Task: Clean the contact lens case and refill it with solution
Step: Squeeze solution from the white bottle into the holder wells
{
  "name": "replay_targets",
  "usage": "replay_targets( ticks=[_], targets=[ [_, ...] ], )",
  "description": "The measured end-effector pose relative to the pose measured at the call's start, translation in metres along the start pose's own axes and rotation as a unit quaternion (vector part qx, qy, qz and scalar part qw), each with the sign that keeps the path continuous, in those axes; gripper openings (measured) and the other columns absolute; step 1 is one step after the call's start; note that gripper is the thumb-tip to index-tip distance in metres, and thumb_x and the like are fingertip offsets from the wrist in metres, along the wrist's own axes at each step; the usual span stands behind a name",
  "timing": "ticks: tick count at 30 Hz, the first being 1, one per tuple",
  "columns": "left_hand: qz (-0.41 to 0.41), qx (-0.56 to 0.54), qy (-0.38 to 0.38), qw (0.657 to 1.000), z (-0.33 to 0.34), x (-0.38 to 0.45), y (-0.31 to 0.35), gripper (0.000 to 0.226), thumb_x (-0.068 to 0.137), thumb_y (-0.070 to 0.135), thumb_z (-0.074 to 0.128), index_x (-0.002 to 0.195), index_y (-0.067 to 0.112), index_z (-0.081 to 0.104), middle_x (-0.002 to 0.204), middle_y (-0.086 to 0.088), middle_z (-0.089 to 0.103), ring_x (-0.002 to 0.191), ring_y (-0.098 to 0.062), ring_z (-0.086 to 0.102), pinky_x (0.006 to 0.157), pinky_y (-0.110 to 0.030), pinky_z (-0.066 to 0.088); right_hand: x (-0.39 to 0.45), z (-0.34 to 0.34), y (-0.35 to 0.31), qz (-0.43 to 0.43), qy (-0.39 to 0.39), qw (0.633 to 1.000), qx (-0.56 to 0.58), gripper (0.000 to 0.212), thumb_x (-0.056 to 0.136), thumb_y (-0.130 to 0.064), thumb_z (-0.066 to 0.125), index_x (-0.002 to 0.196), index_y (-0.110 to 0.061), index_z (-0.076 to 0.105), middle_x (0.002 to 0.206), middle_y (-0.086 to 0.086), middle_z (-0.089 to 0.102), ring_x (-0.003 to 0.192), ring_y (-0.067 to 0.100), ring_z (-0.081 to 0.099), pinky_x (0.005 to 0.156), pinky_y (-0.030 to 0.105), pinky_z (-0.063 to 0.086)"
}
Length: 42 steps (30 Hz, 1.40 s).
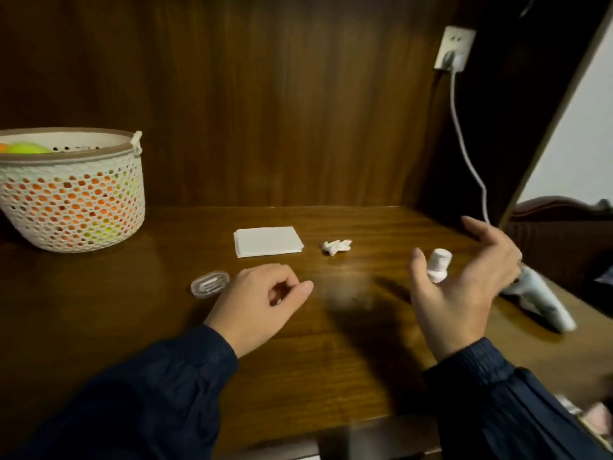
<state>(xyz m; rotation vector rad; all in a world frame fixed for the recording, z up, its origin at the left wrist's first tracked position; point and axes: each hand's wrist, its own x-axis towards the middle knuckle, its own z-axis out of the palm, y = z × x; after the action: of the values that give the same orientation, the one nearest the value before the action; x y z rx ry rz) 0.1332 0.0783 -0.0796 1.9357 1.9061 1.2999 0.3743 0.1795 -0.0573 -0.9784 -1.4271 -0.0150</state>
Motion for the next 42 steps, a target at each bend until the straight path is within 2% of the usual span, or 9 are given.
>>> replay_targets(
  ticks=[3,7,10,16,21,24,32,38,42],
  targets=[
    [0.025,-0.014,0.000,1.000,0.012,-0.001,0.020,0.050,0.095,0.064,0.046,0.064,0.029,0.061,0.070,0.010,0.062,0.070,-0.008,0.063,0.068,-0.036,0.055,0.007,-0.015,0.025,0.089,-0.040,0.995,-0.026,0.079,0.081,-0.027,0.085,0.144,0.000,0.044,0.135,0.020,0.048,0.129,0.036,0.045,0.111,0.056,0.039],
    [0.038,-0.002,-0.021,0.999,0.026,0.002,0.044,0.047,0.100,0.058,0.044,0.067,0.030,0.063,0.070,0.013,0.061,0.075,-0.005,0.062,0.066,-0.023,0.045,0.013,-0.016,0.046,0.211,-0.225,0.951,0.012,0.102,0.078,-0.042,0.091,0.154,-0.009,0.032,0.145,0.014,0.051,0.135,0.032,0.050,0.111,0.055,0.047],
    [0.052,0.006,-0.025,0.998,0.027,0.006,0.058,0.038,0.102,0.050,0.047,0.074,0.032,0.065,0.070,0.017,0.060,0.077,-0.001,0.061,0.063,-0.017,0.040,0.009,0.000,0.058,0.242,-0.298,0.923,-0.017,0.091,0.082,-0.047,0.086,0.150,-0.009,0.040,0.142,0.013,0.059,0.133,0.034,0.054,0.109,0.051,0.050],
    [0.051,0.046,-0.011,0.998,0.011,0.008,0.070,0.035,0.104,0.049,0.047,0.081,0.033,0.068,0.072,0.014,0.062,0.073,-0.005,0.060,0.060,-0.026,0.048,0.002,0.014,0.059,0.186,-0.316,0.930,0.020,0.024,0.096,-0.034,0.075,0.107,-0.019,0.061,0.098,-0.004,0.069,0.094,0.019,0.068,0.068,0.022,0.046],
    [0.051,0.161,-0.018,0.985,-0.023,0.012,0.078,0.049,0.101,0.067,0.029,0.077,0.033,0.055,0.066,0.011,0.058,0.062,-0.006,0.056,0.056,-0.024,0.037,-0.018,0.011,-0.006,0.108,-0.407,0.891,0.168,0.025,0.091,-0.064,0.065,0.105,-0.044,0.058,0.088,-0.004,0.074,0.078,0.014,0.073,0.063,0.030,0.062],
    [0.070,0.230,-0.025,0.970,-0.045,0.016,0.084,0.067,0.092,0.079,0.014,0.073,0.028,0.053,0.061,0.007,0.057,0.055,-0.008,0.054,0.056,-0.026,0.039,-0.039,0.016,-0.042,0.079,-0.442,0.861,0.238,0.022,0.095,-0.053,0.068,0.110,-0.039,0.059,0.088,0.003,0.073,0.067,0.025,0.071,0.056,0.044,0.062],
    [0.080,0.383,-0.094,0.915,-0.087,0.014,0.079,0.079,0.103,0.063,0.010,0.069,0.023,0.069,0.062,0.004,0.064,0.062,-0.011,0.060,0.064,-0.034,0.046,-0.062,0.038,-0.094,0.021,-0.425,0.881,0.205,0.027,0.089,-0.055,0.071,0.098,-0.030,0.070,0.086,-0.011,0.076,0.080,0.010,0.071,0.072,0.037,0.062],
    [0.046,0.315,-0.067,0.946,-0.089,0.012,0.068,0.055,0.112,0.034,0.025,0.076,0.012,0.060,0.059,0.001,0.046,0.058,-0.021,0.050,0.061,-0.036,0.039,-0.065,0.046,-0.100,0.018,-0.433,0.880,0.196,0.019,0.092,-0.042,0.074,0.090,-0.025,0.067,0.080,-0.006,0.072,0.073,0.014,0.066,0.069,0.040,0.060],
    [-0.012,0.125,-0.068,0.990,-0.086,0.013,0.055,0.062,0.109,0.050,0.021,0.059,0.019,0.042,0.054,0.003,0.038,0.050,-0.013,0.038,0.055,-0.032,0.031,-0.065,0.046,-0.096,0.026,-0.430,0.870,0.238,0.017,0.092,-0.041,0.074,0.088,-0.026,0.067,0.078,-0.005,0.071,0.070,0.012,0.065,0.063,0.030,0.054]
  ],
)
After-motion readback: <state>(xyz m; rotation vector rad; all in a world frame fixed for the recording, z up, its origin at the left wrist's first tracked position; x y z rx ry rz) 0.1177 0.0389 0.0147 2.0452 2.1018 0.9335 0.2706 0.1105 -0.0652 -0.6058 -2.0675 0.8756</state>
